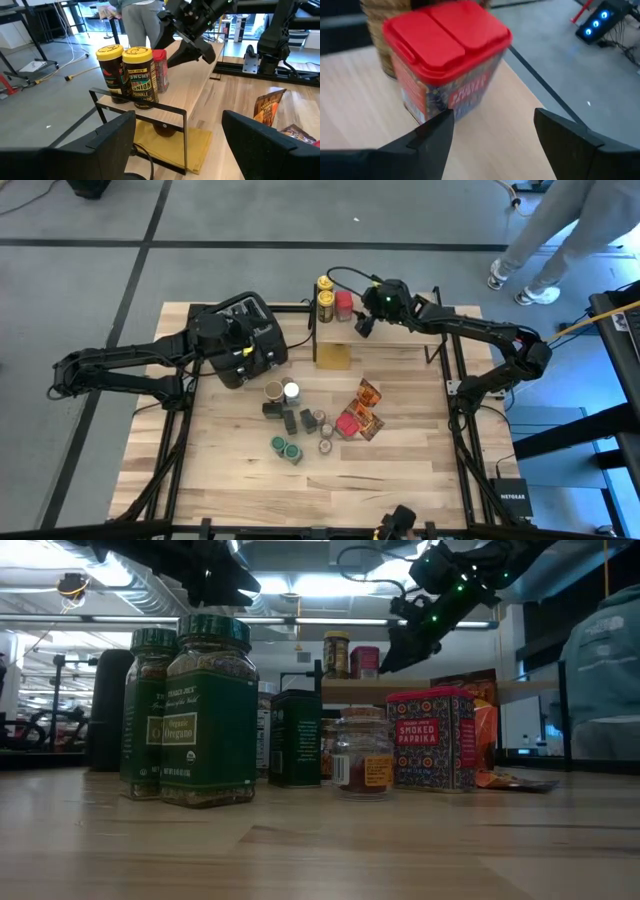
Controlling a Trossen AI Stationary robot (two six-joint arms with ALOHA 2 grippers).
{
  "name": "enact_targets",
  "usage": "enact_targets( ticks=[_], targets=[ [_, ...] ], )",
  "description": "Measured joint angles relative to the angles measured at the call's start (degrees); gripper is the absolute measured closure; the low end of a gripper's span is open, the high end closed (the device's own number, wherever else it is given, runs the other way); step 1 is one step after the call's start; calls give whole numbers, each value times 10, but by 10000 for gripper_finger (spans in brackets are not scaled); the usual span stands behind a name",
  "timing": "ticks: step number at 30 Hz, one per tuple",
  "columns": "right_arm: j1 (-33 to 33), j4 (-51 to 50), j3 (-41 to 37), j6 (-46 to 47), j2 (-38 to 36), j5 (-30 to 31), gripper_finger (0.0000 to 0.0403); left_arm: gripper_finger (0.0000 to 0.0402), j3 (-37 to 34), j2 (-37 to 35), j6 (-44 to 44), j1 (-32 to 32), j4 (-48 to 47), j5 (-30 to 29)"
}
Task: Shelf spices
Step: Put the red seasoning can on the shelf
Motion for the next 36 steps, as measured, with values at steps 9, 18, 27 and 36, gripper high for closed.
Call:
enact_targets(
  ticks=[9,18,27,36],
  targets=[
    [9,10,0,9,4,1,123,112,0,0,0,0,0,0],
    [38,-61,0,10,-19,-20,123,112,0,0,0,0,-1,0],
    [86,24,0,-8,7,41,123,112,0,0,-8,0,-1,0],
    [72,67,0,-16,18,63,123,112,0,0,-1,0,-1,0]
  ],
)
